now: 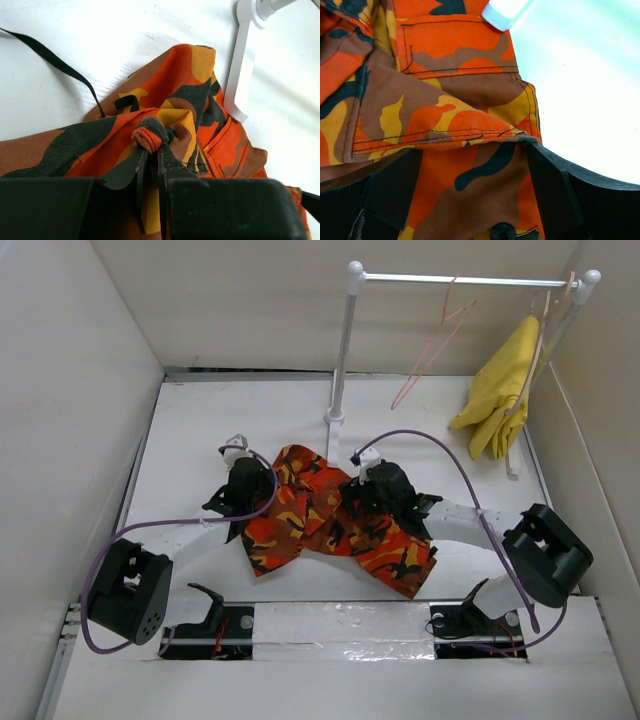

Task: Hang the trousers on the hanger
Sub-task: Flatten out the trousers at the center of the board.

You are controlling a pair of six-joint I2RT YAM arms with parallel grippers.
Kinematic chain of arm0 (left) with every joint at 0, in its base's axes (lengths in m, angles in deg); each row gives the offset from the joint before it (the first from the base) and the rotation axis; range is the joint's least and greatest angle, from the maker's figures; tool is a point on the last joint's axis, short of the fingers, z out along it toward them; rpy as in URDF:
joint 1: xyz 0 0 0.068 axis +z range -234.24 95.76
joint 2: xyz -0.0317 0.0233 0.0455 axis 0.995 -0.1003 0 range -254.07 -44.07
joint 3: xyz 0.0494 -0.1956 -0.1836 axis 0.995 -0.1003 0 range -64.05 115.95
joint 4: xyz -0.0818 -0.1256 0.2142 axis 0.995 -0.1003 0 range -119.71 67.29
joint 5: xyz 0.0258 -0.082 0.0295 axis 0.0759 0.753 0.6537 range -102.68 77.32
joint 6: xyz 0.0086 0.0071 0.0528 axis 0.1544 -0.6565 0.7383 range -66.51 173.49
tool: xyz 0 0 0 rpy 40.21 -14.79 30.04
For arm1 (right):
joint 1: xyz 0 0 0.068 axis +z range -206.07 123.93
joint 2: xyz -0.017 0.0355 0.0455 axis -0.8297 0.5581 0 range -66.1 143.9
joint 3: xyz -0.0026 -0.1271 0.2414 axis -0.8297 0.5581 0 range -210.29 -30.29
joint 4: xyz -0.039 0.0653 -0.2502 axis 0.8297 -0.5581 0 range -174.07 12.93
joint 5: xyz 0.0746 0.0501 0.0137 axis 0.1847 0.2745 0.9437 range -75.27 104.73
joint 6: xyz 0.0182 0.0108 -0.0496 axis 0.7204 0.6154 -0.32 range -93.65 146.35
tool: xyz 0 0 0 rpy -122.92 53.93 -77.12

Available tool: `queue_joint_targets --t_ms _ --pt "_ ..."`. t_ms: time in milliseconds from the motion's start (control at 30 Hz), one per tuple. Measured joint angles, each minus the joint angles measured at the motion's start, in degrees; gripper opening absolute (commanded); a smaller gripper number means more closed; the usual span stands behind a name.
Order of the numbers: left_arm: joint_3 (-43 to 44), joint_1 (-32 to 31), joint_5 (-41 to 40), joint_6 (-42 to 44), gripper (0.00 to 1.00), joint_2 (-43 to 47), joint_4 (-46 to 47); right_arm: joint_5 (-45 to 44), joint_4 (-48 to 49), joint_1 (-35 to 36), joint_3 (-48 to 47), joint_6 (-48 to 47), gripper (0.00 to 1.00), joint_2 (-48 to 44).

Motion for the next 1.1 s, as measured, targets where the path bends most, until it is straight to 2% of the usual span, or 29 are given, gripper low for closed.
queue_joint_targets --t_ms 167,367,533,633,733,833,1000,1033,1100 --pt "1.64 1.29 0.55 0.22 0.00 -0.07 -0.15 -2.60 -1.20 1.05 -0.72 -1.07 0.95 2.16" --pt "8.28 2.64 0.76 1.22 0.00 1.22 -2.40 -4.83 -5.60 1.81 -4.81 -3.39 0.96 2.34" --pt "10.29 2.67 0.79 1.62 0.00 6.14 -2.67 -5.03 -4.57 1.53 -3.76 -4.85 0.97 -2.29" --pt "8.90 2.67 0.87 1.20 0.00 8.70 -1.84 -1.38 -2.89 -1.70 -1.44 -4.98 0.95 -4.02" --pt "8.17 2.67 0.92 0.98 0.00 9.18 -2.43 3.10 -2.23 -6.03 -1.40 -5.07 0.93 -1.22" --pt "8.13 2.67 0.83 0.98 0.00 9.14 -3.15 6.93 -2.05 -7.15 -1.42 -5.38 0.90 1.62" --pt "8.37 2.71 0.42 1.03 0.00 9.01 -3.65 13.09 -1.75 -6.80 -2.05 -5.84 0.73 3.41" --pt "8.74 2.80 0.39 1.03 0.00 8.79 -3.93 13.86 -1.55 -6.80 -2.12 -5.95 0.52 3.43" --pt "9.97 3.19 0.50 1.01 0.00 8.02 -4.42 15.17 -1.07 -6.84 -2.23 -6.27 0.27 3.43"
